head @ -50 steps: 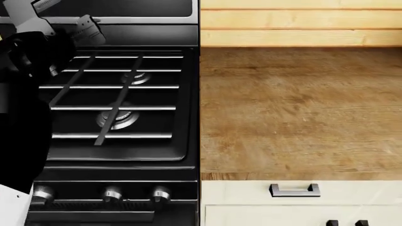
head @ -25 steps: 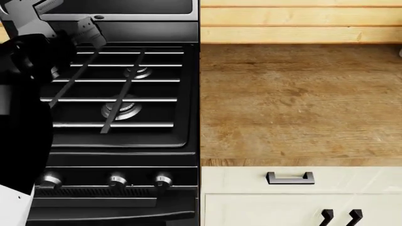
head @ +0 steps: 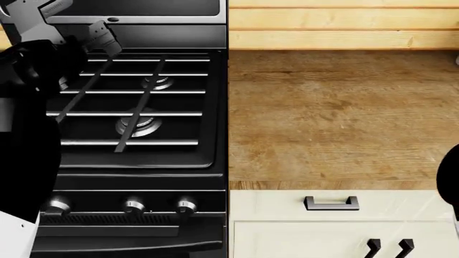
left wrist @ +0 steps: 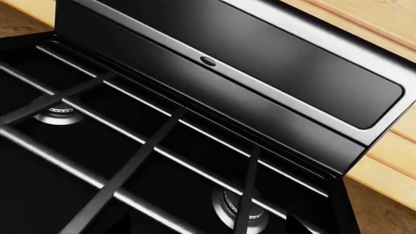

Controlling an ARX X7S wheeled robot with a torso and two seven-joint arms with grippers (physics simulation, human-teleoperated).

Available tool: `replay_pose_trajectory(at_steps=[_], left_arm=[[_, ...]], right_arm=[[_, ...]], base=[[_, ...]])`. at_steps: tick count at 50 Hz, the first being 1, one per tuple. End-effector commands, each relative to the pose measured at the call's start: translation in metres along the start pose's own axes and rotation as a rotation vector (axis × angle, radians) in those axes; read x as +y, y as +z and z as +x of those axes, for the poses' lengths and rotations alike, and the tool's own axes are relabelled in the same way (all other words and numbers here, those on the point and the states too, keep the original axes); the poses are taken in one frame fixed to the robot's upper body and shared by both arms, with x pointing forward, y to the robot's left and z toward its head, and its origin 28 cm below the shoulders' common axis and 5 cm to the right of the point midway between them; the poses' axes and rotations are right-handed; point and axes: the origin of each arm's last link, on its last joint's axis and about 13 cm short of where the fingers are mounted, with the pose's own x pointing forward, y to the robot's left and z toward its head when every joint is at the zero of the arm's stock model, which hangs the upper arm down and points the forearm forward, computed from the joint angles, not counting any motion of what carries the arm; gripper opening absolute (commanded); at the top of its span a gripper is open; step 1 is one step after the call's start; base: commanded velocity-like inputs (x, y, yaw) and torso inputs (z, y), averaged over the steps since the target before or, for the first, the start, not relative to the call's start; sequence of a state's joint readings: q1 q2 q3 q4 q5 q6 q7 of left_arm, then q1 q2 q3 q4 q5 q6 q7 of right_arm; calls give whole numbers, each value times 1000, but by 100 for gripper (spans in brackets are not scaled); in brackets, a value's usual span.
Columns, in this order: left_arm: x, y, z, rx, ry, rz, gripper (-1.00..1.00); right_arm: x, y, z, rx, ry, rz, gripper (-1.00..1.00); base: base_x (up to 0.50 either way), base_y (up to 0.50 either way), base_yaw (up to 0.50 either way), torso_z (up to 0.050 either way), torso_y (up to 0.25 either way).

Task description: Pick the mug from the cabinet, place it under the coffee machine dispenser, and press the start button.

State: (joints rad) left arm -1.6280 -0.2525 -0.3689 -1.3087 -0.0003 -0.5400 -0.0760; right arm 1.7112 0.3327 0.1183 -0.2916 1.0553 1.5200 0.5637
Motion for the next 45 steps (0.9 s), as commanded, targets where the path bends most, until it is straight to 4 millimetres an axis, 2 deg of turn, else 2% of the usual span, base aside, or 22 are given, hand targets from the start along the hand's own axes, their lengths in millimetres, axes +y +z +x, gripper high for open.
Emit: replay_pose_trajectory(at_steps=[1, 21, 31, 38, 45], left_arm=[[-1, 0, 0, 0, 0, 1, 100], [0, -1, 0, 3, -6, 0, 100], [-11, -6, 0, 24, -131, 57, 100], [-19, -3, -3, 26, -186, 67, 100], [-25, -5, -26, 54, -260, 72, 100]], right_arm=[[3, -27, -30, 28, 9, 11, -100], [4, -112, -40, 222, -1, 66, -100], [-6, -132, -35, 304, -44, 99, -100], [-7, -144, -35, 352, -52, 120, -100], [-9, -145, -34, 368, -59, 139, -100]], base=[[0, 0, 0, 0, 0], [0, 0, 0, 0, 0], [0, 0, 0, 0, 0], [0, 0, 0, 0, 0], [0, 0, 0, 0, 0]])
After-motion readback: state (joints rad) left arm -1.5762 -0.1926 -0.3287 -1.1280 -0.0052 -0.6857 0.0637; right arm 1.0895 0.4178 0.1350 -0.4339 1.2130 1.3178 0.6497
